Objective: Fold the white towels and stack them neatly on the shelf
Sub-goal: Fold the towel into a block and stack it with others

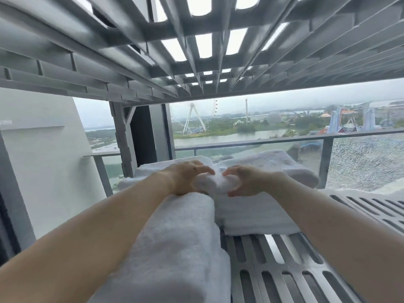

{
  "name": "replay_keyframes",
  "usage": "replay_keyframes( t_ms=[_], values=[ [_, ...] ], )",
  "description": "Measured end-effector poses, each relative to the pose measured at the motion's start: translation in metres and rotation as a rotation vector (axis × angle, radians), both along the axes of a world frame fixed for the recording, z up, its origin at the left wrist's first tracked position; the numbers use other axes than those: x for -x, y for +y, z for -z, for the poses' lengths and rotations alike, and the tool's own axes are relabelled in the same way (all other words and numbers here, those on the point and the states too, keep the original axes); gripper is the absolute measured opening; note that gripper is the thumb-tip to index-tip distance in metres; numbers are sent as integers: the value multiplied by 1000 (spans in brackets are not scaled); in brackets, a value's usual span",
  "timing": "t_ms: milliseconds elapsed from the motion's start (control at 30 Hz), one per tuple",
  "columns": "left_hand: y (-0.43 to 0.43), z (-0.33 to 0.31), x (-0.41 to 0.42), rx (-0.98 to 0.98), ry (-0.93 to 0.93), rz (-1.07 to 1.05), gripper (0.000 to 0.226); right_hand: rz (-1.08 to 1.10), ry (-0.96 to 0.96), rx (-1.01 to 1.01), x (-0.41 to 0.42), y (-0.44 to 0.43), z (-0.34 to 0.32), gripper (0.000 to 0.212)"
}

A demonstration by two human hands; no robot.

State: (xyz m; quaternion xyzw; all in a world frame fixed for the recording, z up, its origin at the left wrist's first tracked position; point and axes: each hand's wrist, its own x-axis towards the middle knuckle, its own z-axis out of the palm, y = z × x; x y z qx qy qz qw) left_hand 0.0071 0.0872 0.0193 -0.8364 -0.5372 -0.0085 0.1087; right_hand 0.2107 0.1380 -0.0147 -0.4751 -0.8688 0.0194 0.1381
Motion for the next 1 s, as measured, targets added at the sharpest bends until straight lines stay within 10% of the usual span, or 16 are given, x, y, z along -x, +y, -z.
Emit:
replay_keyframes(
  t_ms=[1000],
  values=[
    [14, 15, 44, -10, -115, 126, 70, -36, -122, -52, -6, -28, 9, 56]
  ],
)
